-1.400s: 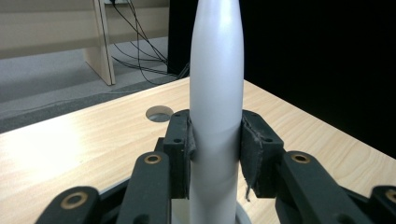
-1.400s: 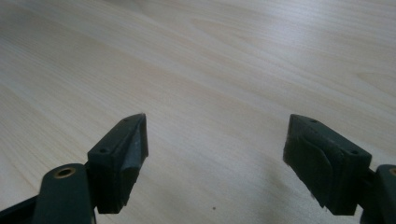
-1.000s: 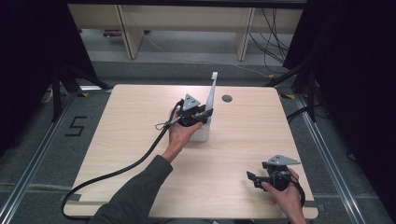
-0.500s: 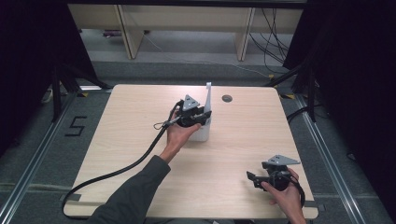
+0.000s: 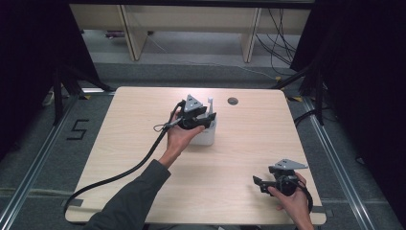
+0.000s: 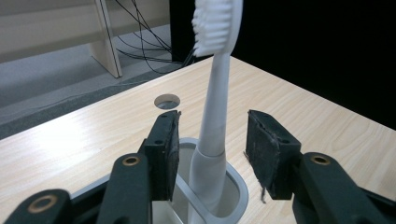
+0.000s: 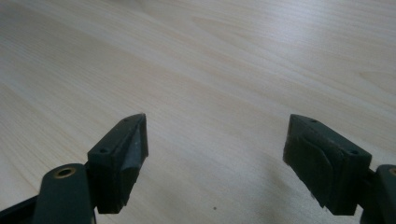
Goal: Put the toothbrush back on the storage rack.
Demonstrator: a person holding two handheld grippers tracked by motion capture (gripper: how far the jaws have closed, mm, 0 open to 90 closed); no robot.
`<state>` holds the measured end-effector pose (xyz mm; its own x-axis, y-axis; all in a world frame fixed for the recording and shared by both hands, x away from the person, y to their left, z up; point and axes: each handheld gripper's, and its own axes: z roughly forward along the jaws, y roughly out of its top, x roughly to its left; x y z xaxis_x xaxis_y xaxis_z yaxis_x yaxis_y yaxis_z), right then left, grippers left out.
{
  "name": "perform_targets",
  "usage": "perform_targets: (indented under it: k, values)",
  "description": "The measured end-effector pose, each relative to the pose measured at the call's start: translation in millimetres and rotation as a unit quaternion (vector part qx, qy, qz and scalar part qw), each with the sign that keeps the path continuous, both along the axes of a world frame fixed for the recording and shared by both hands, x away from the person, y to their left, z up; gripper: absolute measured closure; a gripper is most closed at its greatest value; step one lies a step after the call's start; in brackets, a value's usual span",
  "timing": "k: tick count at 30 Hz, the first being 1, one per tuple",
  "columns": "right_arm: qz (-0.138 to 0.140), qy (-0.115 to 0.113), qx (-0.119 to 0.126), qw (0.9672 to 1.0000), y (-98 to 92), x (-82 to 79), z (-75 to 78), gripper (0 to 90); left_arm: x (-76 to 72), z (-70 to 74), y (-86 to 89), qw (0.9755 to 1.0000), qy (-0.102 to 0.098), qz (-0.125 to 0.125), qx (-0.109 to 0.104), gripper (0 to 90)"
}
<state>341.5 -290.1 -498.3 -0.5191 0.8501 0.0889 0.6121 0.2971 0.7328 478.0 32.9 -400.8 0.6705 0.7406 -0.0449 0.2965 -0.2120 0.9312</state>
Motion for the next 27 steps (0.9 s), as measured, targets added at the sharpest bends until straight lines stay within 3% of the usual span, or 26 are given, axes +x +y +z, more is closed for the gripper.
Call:
perform_targets:
  k: [2, 3, 4, 8, 11, 14, 17, 18, 22, 27]
  values:
    - [-0.002, -0.003, 0.000, 1.0000, 0.1, 0.0, -0.2, 22.5, -0.3, 1.4, 1.1, 1.0000, 0.001, -0.002, 0.002, 53.8]
    - [-0.013, 0.010, 0.008, 0.9998, 1.9, -1.9, 0.3, 22.5, -0.2, 1.7, 1.8, 1.0000, 0.002, 0.000, 0.002, 53.6]
    - [-0.003, -0.002, 0.000, 1.0000, -0.1, 0.0, -0.2, 22.5, -0.1, 1.9, 2.6, 1.0000, 0.003, 0.003, 0.001, 53.2]
    - [-0.005, 0.002, 0.004, 1.0000, 0.1, -0.4, -0.1, 22.5, -1.6, 2.7, 4.6, 1.0000, 0.007, -0.001, 0.006, 48.8]
    - [-0.005, 0.002, 0.006, 1.0000, 0.1, -0.6, 0.0, 22.5, -2.8, 2.5, 10.1, 0.9998, 0.018, -0.002, -0.005, 47.6]
    - [-0.006, 0.001, 0.006, 1.0000, 0.0, -0.6, 0.2, 22.5, -3.6, 1.8, 17.0, 0.9998, 0.019, 0.007, 0.004, 44.8]
    - [-0.006, -0.001, 0.001, 1.0000, 0.1, -0.6, -0.1, 22.4, -8.2, 4.7, 22.1, 0.9998, 0.017, 0.006, 0.006, 42.2]
    - [-0.014, 0.011, 0.009, 0.9998, 2.0, -1.9, 0.2, 22.5, -9.4, 5.7, 24.6, 0.9998, 0.018, 0.005, 0.004, 41.6]
    - [-0.007, 0.009, 0.006, 0.9999, 1.4, -1.1, 0.0, 22.5, -15.6, 10.2, 34.9, 0.9996, 0.022, 0.014, 0.014, 36.1]
    - [-0.008, 0.004, 0.004, 0.9999, 1.1, -0.7, -0.3, 22.4, -26.3, 15.3, 49.0, 0.9994, 0.028, 0.009, 0.017, 30.0]
